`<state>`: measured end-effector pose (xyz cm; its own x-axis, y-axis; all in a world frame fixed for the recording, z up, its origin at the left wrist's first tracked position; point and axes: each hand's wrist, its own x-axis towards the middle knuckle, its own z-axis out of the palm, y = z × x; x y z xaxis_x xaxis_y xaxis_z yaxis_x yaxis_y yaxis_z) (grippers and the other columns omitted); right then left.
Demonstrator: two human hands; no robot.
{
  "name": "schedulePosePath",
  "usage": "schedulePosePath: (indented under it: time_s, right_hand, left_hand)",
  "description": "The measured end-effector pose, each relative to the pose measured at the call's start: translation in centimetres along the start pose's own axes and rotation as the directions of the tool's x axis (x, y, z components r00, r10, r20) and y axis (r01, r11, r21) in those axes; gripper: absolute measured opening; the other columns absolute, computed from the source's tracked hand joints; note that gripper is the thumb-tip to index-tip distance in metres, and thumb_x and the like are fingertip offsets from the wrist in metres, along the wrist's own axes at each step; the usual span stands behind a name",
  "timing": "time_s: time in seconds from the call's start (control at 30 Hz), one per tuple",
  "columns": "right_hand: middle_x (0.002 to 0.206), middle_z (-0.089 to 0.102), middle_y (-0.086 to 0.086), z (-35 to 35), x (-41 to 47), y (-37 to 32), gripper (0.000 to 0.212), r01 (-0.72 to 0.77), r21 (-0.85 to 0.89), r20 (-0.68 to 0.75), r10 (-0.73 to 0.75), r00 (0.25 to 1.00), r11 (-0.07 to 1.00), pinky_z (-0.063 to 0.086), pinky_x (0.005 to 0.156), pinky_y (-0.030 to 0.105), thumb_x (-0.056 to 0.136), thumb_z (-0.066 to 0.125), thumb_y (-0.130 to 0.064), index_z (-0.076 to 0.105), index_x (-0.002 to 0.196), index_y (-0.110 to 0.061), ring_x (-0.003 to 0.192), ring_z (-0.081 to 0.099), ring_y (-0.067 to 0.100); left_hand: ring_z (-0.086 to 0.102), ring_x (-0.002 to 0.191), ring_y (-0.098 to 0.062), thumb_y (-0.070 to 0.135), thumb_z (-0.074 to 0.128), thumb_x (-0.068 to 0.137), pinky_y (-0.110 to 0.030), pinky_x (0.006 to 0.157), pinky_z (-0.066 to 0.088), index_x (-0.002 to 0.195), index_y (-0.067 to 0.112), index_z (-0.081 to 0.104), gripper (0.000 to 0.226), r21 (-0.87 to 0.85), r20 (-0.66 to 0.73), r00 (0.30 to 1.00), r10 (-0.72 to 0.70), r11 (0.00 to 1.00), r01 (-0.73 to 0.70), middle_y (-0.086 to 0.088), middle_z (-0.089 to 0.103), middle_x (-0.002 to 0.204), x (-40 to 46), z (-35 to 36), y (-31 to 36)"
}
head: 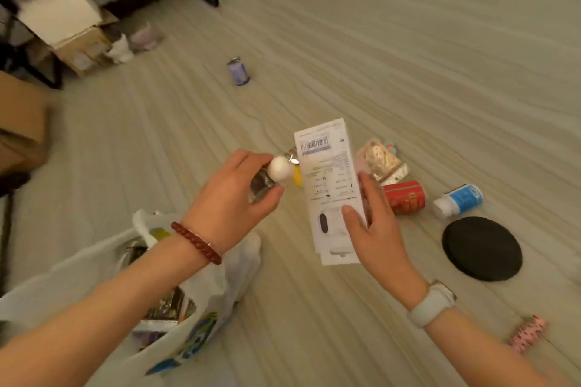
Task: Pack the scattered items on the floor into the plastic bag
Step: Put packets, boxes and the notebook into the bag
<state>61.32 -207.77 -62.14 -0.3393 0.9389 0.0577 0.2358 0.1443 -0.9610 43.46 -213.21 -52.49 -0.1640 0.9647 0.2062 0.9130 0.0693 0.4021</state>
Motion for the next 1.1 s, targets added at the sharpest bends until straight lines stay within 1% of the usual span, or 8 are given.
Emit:
schedulePosePath:
  time_s: [0.1,0.3,0.47,0.57,0.63,0.77,0.97,1.1]
  right_hand:
    - [0.110,0.037,-0.037,3.1,0.4,-5.4,0.047,0.167,0.103,0.106,-0.178,0.978,0.981,0.038,0.085,0.009,0.089,0.052,-0.020,0.030,0.124,-0.042,0.101,0.037,-0.030]
    - [0.112,0.049,-0.018,10.5,-0.7,-15.8,0.034,0.460,0.059,0.376,-0.447,0.812,0.886,0.039,0.087,0.020,0.088,0.051,-0.020,0.044,0.119,-0.032,0.108,0.045,-0.003]
    - [0.123,0.048,0.006,17.0,-2.7,-19.3,0.045,0.665,-0.340,0.689,-0.305,0.657,0.664,0.046,0.084,0.035,0.087,0.043,-0.019,0.039,0.131,-0.021,0.103,0.054,0.025]
    - [0.102,0.050,0.010,19.6,-3.2,-18.6,0.034,0.799,-0.486,0.804,-0.176,0.568,0.354,0.036,0.049,0.028,0.089,0.044,-0.017,0.044,0.123,-0.012,0.069,0.048,0.024]
    - [0.098,0.050,0.010,21.1,-3.3,-17.0,0.031,0.827,-0.484,0.837,-0.125,0.533,0.286,0.025,0.044,0.026,0.089,0.045,-0.016,0.046,0.120,-0.011,0.062,0.040,0.020]
    - [0.116,0.050,0.012,23.8,-2.4,-13.0,0.031,0.775,-0.499,0.814,-0.097,0.573,0.386,0.046,0.066,0.033,0.092,0.044,-0.014,0.045,0.123,-0.009,0.087,0.055,0.027]
    - [0.101,0.062,0.019,24.4,-1.4,-7.1,0.048,0.908,-0.419,0.889,-0.199,0.412,0.005,0.051,0.080,0.046,0.080,0.018,-0.007,0.059,0.102,0.000,0.096,0.058,0.036]
    - [0.150,0.016,0.024,23.4,-1.6,-5.8,0.051,0.863,-0.501,0.865,-0.016,0.501,-0.065,0.034,0.103,0.047,0.093,0.018,-0.008,0.011,0.142,0.004,0.136,0.022,0.038]
  left_hand:
    - [0.044,0.067,0.000,0.034,0.063,0.077,0.005,0.068,0.031,0.108,0.013,0.060,0.038,0.076,-0.132,0.983,-0.131,0.987,0.142,0.006,0.047,0.090,-3.4,-6.3,-3.3]
    - [0.046,0.085,-0.013,0.019,0.065,0.080,-0.020,0.073,0.031,0.111,0.009,0.059,0.033,0.009,-0.296,0.825,-0.482,0.862,0.507,-0.002,0.054,0.095,-13.3,-9.7,-10.8]
    - [0.052,0.081,-0.018,0.029,0.065,0.080,-0.025,0.071,0.038,0.107,0.014,0.060,0.031,0.030,-0.058,0.700,-0.712,0.700,0.714,-0.007,0.060,0.098,-18.2,-5.1,-16.8]
    - [0.051,0.074,-0.015,0.031,0.061,0.083,-0.026,0.065,0.040,0.096,0.015,0.060,0.021,0.060,0.027,0.656,-0.754,0.657,0.752,-0.003,0.061,0.089,-18.3,-3.1,-18.6]
    - [0.052,0.075,-0.016,0.032,0.060,0.084,-0.028,0.065,0.043,0.093,0.015,0.058,0.019,0.078,0.011,0.649,-0.761,0.647,0.758,-0.002,0.060,0.086,-17.8,-2.1,-19.6]
    - [0.055,0.078,-0.021,0.030,0.057,0.086,-0.031,0.066,0.045,0.100,0.012,0.057,0.024,0.020,-0.033,0.610,-0.792,0.610,0.792,-0.008,0.063,0.096,-17.1,-0.7,-22.0]
    - [0.047,0.120,-0.026,0.031,0.048,0.090,-0.045,0.101,0.041,0.130,0.016,0.042,0.043,-0.024,0.029,0.643,-0.765,0.642,0.766,-0.008,0.046,0.134,-17.4,0.8,-22.1]
    - [0.032,0.134,-0.023,0.031,0.045,0.091,-0.042,0.111,0.030,0.136,0.017,0.037,0.047,-0.031,-0.056,0.710,-0.702,0.712,0.701,-0.007,0.034,0.146,-17.3,1.1,-20.2]
